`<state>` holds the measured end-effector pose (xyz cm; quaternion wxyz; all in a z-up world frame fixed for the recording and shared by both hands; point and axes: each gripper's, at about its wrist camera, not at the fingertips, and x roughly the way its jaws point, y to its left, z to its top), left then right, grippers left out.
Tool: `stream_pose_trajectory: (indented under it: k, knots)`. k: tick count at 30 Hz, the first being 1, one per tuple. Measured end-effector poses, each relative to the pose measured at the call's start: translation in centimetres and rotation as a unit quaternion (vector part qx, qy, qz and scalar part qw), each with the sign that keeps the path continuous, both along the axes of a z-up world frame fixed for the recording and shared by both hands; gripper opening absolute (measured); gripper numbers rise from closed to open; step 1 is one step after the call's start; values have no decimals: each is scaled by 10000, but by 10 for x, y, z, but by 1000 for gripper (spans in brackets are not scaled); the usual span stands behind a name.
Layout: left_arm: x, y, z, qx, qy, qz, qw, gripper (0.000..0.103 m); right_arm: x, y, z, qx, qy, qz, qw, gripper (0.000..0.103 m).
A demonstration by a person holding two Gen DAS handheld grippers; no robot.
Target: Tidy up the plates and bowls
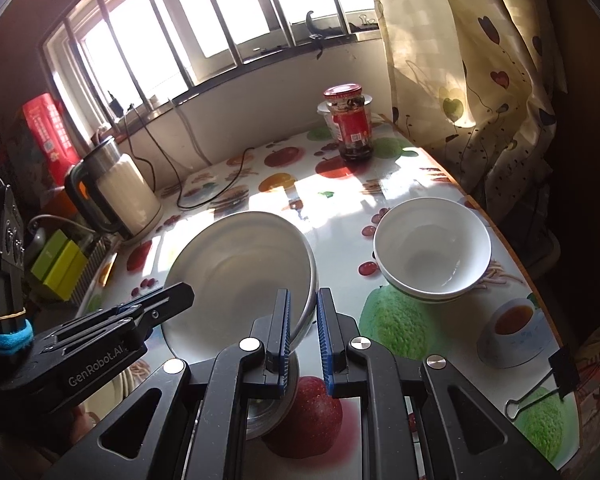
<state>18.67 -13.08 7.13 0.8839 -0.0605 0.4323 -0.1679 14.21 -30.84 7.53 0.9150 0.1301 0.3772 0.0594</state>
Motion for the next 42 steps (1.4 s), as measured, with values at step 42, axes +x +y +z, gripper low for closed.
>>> stream_pose_trajectory:
  k: [42]
  knots:
    - [-31, 37, -43, 165, 566, 403, 9974, 12, -17, 40, -43, -69, 605, 482, 9970, 14]
